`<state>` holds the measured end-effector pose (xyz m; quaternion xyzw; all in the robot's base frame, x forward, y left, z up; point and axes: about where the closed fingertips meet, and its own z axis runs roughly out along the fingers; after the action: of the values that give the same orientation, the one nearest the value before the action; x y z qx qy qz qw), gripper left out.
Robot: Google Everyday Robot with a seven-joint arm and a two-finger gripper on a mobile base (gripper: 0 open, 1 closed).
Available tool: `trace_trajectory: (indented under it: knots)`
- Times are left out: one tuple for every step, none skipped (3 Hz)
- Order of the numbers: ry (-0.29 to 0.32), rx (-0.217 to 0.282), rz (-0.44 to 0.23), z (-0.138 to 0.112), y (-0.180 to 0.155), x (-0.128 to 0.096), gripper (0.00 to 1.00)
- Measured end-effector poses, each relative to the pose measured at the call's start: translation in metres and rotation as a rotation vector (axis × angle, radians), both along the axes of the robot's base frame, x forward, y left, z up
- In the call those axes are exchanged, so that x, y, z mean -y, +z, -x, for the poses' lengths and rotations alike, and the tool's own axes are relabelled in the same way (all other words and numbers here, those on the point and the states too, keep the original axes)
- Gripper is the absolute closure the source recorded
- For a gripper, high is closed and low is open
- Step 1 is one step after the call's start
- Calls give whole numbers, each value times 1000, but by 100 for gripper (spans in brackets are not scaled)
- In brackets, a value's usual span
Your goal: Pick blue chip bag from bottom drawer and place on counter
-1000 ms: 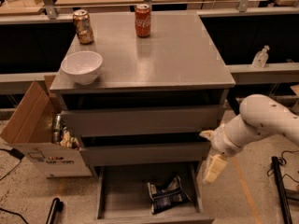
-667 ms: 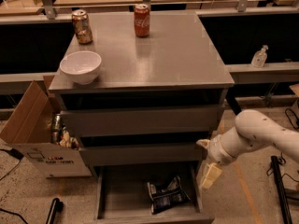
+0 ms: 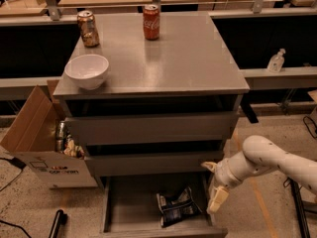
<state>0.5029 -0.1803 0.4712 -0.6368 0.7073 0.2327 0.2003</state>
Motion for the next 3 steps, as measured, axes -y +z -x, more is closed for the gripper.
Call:
trace_trajectory:
  knots:
    - [42,0,-29,-6,-18,-7,0]
    - [107,47,-41,-13,-52,-24,0]
    - [111,107,-16,-24,-92,-35,0]
